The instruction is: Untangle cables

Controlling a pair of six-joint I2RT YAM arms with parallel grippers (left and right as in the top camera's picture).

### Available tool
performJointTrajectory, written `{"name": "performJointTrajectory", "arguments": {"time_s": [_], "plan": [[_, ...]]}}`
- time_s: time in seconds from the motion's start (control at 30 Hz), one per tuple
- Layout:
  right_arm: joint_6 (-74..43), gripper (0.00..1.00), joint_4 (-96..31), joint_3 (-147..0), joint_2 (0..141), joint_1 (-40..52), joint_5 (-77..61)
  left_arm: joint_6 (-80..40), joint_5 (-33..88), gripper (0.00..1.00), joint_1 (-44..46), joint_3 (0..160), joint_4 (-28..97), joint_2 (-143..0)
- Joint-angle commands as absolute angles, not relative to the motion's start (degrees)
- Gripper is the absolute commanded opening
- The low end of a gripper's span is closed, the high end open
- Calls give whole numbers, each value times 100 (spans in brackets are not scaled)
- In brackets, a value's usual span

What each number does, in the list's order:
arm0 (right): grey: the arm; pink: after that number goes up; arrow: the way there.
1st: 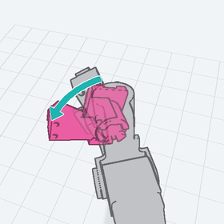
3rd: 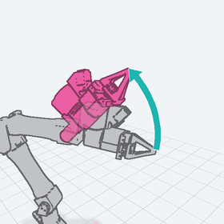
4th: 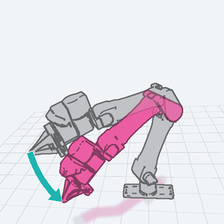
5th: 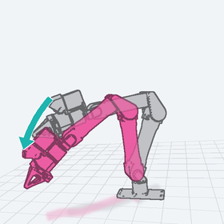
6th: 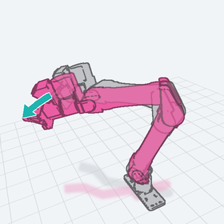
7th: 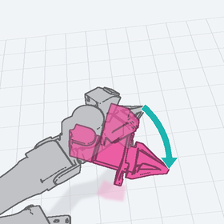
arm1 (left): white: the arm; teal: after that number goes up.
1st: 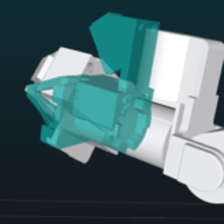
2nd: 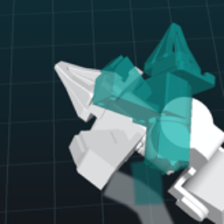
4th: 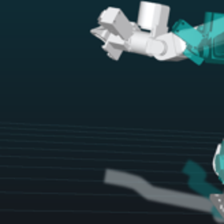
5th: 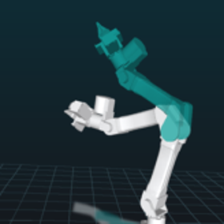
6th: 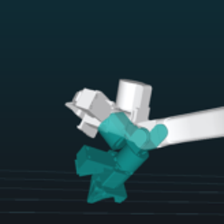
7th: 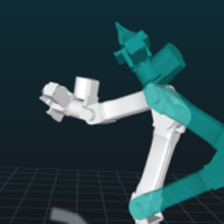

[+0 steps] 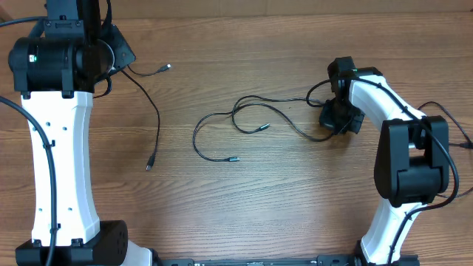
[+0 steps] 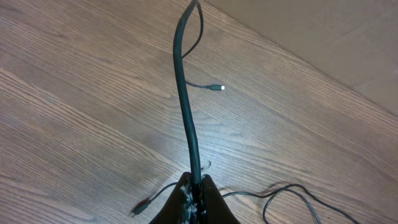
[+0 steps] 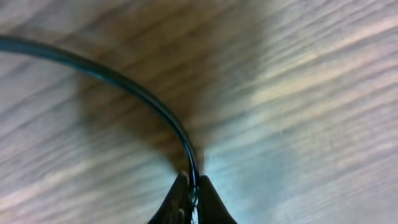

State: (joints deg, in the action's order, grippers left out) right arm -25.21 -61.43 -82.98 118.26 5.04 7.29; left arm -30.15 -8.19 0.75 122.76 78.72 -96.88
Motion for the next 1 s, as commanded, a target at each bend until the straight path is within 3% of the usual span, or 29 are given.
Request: {"name": "performJointTrajectory", "arguments": {"time_s": [0.0, 0.37, 0.5, 0.63, 0.77, 0.97], "plan": [[-2351, 4, -6447, -9065, 11620, 537, 731, -3131, -878, 4, 67, 12304, 7887, -9675], [-2388, 4, -6818, -10162, 10803, 364, 725, -3131, -878, 4, 67, 12304, 7891, -9675], [-1367, 5, -6766, -10162, 10798, 314, -847, -3131, -875, 4, 67, 12304, 7887, -9677], [-102, 39, -6827, -10151, 10836, 550, -2086, -3133, -875, 4, 67, 12304, 7883, -9677], [375, 60, -6534, -10060, 10844, 1100, -1997, -3133, -873, 4, 67, 12304, 7885, -9677], [56, 57, -5833, -9765, 10960, 1907, -1905, -3131, -873, 4, 67, 12304, 7878, -9677]]}}
